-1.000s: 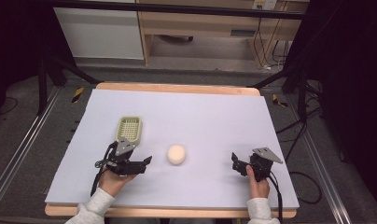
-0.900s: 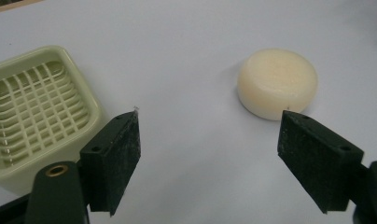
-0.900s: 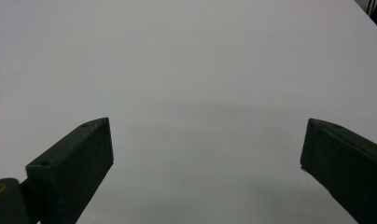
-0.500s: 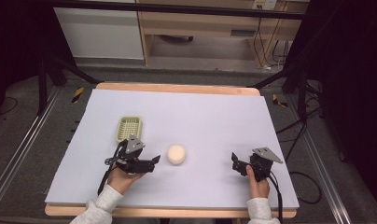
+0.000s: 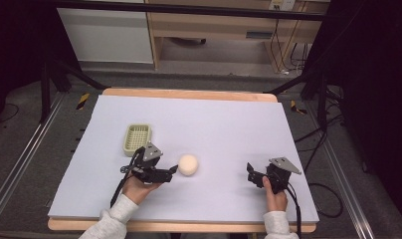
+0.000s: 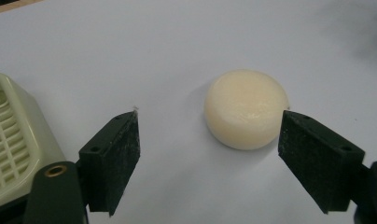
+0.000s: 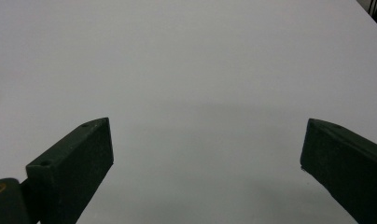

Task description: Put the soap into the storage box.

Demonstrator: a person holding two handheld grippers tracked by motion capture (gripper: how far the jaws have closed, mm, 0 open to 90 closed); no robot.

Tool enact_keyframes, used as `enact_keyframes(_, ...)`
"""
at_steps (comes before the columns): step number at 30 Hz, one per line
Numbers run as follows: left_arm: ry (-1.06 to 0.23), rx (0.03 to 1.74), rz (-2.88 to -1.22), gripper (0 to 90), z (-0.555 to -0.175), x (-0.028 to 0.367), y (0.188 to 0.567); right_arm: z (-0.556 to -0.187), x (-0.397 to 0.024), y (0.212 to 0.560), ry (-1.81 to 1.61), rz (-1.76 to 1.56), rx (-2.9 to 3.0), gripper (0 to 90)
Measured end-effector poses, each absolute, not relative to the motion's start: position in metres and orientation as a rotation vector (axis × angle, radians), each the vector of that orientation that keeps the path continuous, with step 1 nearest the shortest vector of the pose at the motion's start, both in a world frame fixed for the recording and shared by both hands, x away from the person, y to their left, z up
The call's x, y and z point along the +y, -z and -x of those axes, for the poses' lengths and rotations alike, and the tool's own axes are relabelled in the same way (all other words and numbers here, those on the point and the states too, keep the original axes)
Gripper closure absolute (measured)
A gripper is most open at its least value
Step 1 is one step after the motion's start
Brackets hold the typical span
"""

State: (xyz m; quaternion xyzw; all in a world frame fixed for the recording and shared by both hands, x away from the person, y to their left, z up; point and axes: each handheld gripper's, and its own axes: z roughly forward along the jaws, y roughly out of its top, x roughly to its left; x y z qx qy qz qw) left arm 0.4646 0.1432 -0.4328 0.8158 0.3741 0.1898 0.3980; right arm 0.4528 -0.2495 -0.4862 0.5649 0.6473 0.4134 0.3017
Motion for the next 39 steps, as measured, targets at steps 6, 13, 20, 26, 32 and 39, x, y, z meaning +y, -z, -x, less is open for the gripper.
enact_keyframes(6,-0.478,0.935,-2.063,19.6,-0.467,0.133,0.432,-0.453,-0.249,0.486,-1.096,-1.497,1.715,2.9)
enact_keyframes(13,-0.471,0.931,-2.073,19.5,-0.47,0.126,0.433,-0.453,-0.25,0.486,-1.097,-1.498,1.716,2.9)
enact_keyframes(20,-0.467,0.919,-2.081,18.6,-0.473,0.119,0.434,-0.453,-0.249,0.486,-1.097,-1.5,1.714,2.9)
enact_keyframes(26,-0.458,0.913,-2.084,18.5,-0.475,0.112,0.436,-0.453,-0.249,0.486,-1.097,-1.497,1.714,2.9)
enact_keyframes(32,-0.456,0.909,-2.105,17.8,-0.478,0.106,0.44,-0.452,-0.249,0.486,-1.096,-1.501,1.713,2.9)
enact_keyframes(39,-0.445,0.912,-2.105,17.7,-0.481,0.104,0.441,-0.452,-0.249,0.486,-1.092,-1.503,1.712,2.9)
